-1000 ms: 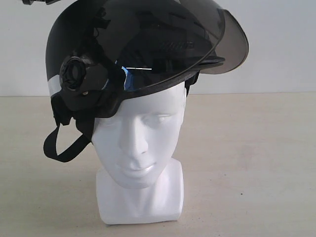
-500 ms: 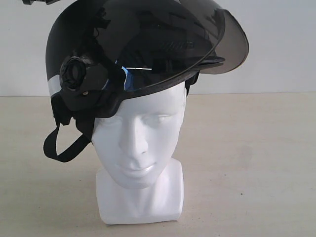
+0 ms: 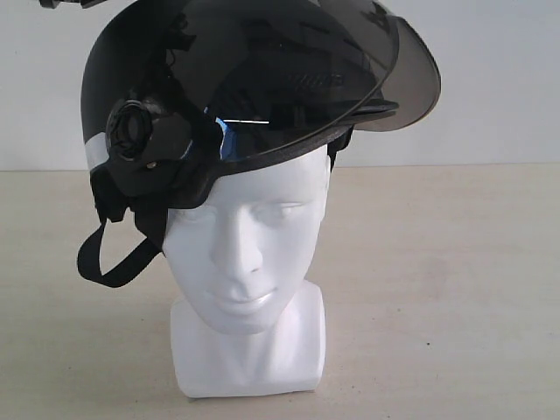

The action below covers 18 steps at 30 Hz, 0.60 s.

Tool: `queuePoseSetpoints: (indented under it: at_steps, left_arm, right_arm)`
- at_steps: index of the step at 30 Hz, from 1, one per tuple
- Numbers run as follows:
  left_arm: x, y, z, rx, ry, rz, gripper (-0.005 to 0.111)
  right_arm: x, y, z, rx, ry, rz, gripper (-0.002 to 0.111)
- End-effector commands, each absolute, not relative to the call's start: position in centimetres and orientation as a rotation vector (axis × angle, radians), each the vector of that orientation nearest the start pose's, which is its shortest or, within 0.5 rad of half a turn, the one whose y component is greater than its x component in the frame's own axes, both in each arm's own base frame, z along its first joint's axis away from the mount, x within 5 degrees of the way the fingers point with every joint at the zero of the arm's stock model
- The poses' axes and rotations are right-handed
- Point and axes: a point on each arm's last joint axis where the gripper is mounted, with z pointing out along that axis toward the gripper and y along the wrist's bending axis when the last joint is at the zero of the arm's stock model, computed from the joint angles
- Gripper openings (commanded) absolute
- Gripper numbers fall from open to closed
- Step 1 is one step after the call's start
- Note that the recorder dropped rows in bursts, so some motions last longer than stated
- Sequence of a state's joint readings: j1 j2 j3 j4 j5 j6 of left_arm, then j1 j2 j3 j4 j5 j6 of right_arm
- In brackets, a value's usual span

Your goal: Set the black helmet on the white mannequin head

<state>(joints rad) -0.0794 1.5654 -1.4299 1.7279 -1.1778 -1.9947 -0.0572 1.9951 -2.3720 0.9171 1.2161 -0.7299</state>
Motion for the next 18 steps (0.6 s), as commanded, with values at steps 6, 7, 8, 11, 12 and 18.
queuePoseSetpoints:
  at_steps: [6, 7, 8, 11, 12, 18]
  left_arm:
    - [31.0, -11.0, 40.1, 0.835, 1.731, -1.213, 0.004]
    - [31.0, -11.0, 40.1, 0.835, 1.731, -1.213, 0.004]
    - [31.0, -11.0, 40.1, 0.835, 1.731, -1.213, 0.004]
    - [31.0, -11.0, 40.1, 0.835, 1.731, -1.213, 0.004]
    - [31.0, -11.0, 40.1, 0.835, 1.731, -1.213, 0.004]
    - [31.0, -11.0, 40.1, 0.835, 1.731, -1.213, 0.004]
  right_arm:
    - [41.7, 10.8, 45.4, -0.875, 1.839, 0.738, 0.0]
    - [41.4, 11.0, 45.7, -0.884, 1.831, 0.736, 0.0]
    - [41.1, 11.4, 45.9, -0.883, 1.831, 0.747, 0.0]
    - [40.3, 12.2, 46.5, -0.875, 1.845, 0.754, 0.0]
    - [40.1, 12.4, 46.6, -0.875, 1.854, 0.743, 0.0]
    - [38.7, 14.4, 47.1, -0.902, 1.905, 0.663, 0.0]
